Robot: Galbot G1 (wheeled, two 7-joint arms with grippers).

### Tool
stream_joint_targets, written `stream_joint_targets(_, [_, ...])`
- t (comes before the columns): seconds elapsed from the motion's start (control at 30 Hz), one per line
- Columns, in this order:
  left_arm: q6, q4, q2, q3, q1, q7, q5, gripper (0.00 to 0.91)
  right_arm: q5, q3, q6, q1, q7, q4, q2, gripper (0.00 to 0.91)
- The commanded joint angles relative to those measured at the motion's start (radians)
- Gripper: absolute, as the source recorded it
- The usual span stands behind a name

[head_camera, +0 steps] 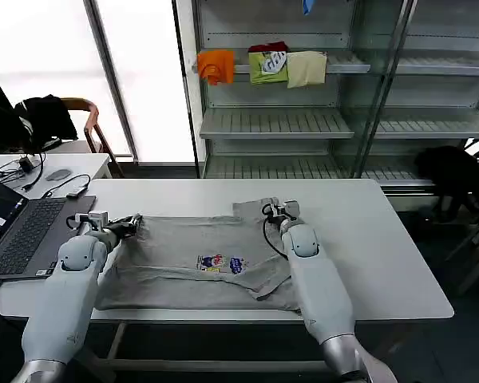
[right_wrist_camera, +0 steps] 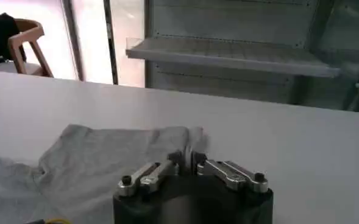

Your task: Fold and organize the clothes.

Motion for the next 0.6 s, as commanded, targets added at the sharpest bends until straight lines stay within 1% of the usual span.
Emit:
stream_joint_targets(0.03, [0.002, -0.014, 0.000, -0.003, 0.005, 0.011, -0.011, 0.010, 0.046, -0.020, 0.035, -0.018, -0.003, 0.054, 0.050, 0.000])
stream_joint_targets(0.17, [-0.035, -0.043, 0.008, -0.016, 0.014, -0.006, -0.072, 0.000, 0.109, -0.029, 0.083, -0.036, 0.019, 0.116, 0.050, 0.000])
stream_joint_targets(0.27, [-0.050, -0.089, 0.021, -0.029, 0.028, -0.021, -0.129, 0.010, 0.171, -0.043, 0.092, -0.054, 0.043, 0.197, 0.050, 0.000])
stream_joint_targets(0.37, [-0.053, -0.158, 0.036, -0.047, 0.053, -0.033, -0.188, 0.010, 0.209, -0.057, 0.086, -0.082, 0.062, 0.272, 0.043, 0.000])
stream_joint_targets(0.4, [-0.050, -0.189, 0.042, -0.052, 0.069, -0.033, -0.206, 0.010, 0.224, -0.068, 0.076, -0.110, 0.072, 0.325, 0.030, 0.000])
stream_joint_targets(0.5, [-0.043, -0.263, 0.056, -0.064, 0.120, -0.026, -0.223, 0.010, 0.232, -0.087, 0.053, -0.173, 0.078, 0.403, 0.005, 0.000])
stream_joint_targets(0.53, [-0.042, -0.266, 0.056, -0.066, 0.123, -0.026, -0.224, 0.010, 0.232, -0.087, 0.053, -0.173, 0.078, 0.403, 0.005, 0.000])
stream_joint_targets(0.6, [-0.034, -0.316, 0.059, -0.078, 0.165, -0.017, -0.239, 0.010, 0.242, -0.098, 0.032, -0.218, 0.086, 0.473, -0.012, 0.000])
